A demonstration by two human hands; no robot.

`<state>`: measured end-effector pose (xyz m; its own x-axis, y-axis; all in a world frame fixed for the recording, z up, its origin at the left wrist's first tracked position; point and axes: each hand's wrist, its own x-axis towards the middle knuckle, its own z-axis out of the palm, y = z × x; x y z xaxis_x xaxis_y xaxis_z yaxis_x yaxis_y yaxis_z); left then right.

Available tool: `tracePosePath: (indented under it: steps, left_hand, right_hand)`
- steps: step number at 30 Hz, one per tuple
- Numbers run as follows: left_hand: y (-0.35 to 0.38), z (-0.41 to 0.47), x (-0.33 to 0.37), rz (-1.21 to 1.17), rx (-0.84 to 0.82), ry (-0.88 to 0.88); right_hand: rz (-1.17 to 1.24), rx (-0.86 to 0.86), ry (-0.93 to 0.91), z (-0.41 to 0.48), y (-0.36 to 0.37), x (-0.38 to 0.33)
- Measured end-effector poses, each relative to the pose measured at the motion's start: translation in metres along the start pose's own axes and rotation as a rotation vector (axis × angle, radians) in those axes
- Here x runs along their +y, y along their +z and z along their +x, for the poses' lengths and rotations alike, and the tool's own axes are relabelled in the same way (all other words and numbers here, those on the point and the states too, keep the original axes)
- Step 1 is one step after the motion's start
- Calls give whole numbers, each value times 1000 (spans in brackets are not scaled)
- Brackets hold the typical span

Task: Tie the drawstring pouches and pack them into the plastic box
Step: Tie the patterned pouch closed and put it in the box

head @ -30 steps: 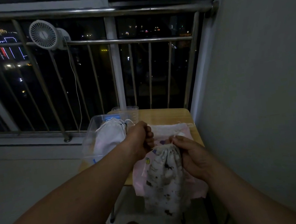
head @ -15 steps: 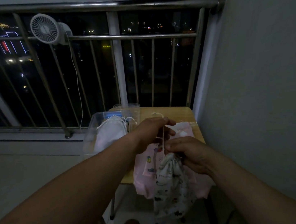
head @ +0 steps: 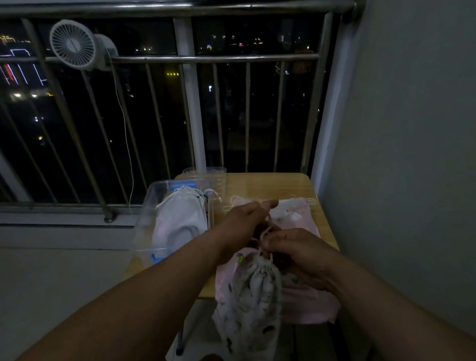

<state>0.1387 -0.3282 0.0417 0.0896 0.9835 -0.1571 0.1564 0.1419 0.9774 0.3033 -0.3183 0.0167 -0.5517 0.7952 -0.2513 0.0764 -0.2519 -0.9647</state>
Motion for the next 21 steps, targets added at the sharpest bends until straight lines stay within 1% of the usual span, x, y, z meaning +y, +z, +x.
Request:
tracePosePath:
  steps: [3,4,5,8,11,13,16,21]
  left_hand:
    - [-3,-8,-16,-153,-23,-124]
    - [-4,-12,-22,-184,-19,-161]
    - [-4,-13,-29,-166,-22,-175]
    - [-3,-15,-43,-66,-82,-150]
    - [-7,-14,-43,-7,-42,-132]
    - [-10,-12,-42,31,-57,-113]
    - [-10,-12,-39,89,-62,-72]
    - [-6,-14,-34,443,-34,43]
  right_hand:
    - [15,-4,-41,0,-7,1]
    - [-2,-3,-52,-1,-10,0]
    - [-24,5,-61,-2,-11,-1]
    - [-199,34,-88,-4,-14,-2]
    - [-346,55,-102,-4,-14,-5]
    - [-414,84,-118,-2,-15,-6]
    - [-451,157,-143,1,-17,-6]
    - [-512,227,-169,-1,-16,-1]
